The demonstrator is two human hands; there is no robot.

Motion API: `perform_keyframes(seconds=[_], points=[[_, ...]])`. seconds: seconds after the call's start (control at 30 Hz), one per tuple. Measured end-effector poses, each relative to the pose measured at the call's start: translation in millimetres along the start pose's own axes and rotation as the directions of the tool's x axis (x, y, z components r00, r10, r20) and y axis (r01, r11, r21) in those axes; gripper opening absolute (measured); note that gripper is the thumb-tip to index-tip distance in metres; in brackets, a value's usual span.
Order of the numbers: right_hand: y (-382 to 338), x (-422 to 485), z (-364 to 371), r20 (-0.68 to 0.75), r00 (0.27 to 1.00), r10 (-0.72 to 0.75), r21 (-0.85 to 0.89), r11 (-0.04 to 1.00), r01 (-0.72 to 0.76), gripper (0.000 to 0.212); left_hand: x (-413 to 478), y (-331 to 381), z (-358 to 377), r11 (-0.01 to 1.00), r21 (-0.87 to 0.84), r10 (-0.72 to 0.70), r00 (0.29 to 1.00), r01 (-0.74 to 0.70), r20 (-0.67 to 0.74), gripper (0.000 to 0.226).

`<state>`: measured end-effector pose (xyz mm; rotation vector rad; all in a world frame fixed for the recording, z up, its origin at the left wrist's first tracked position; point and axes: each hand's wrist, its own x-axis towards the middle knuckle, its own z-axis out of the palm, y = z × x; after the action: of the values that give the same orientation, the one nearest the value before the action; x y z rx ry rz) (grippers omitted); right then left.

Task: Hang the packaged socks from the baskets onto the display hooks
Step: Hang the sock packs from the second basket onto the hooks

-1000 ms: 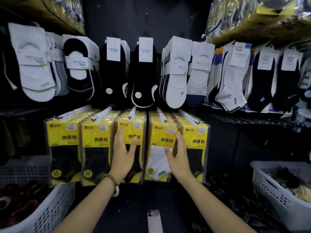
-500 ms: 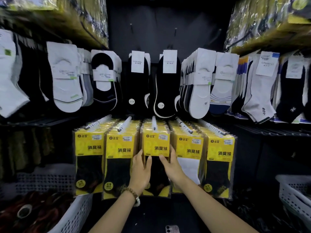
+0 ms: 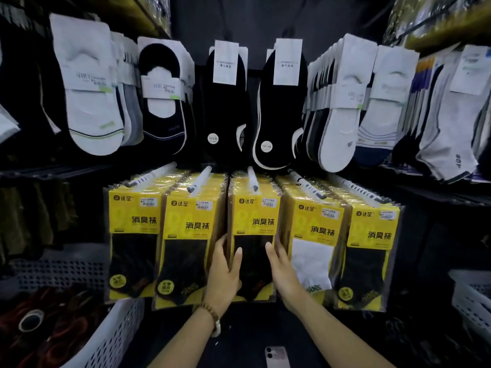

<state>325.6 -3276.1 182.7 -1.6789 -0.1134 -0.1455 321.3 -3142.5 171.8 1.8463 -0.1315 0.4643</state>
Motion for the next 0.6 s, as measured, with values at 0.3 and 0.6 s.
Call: perform_keyframes(seconds=[0.3,0.6], points=[[26,-16,7,-0.05,0.999,0.012,-0.1,0.995,-0.017,0.063,-1,-13,17,0.991,-0.014,-0.134,0.991,0.134,0.031,0.072],[-20,-40,0,-0.057,0.985,-0.165,-0.192,0.97,0.151,0.05,-45,32,-16,0.981,-0.028,0.189,0.981,-0.19,-0.042,0.07]])
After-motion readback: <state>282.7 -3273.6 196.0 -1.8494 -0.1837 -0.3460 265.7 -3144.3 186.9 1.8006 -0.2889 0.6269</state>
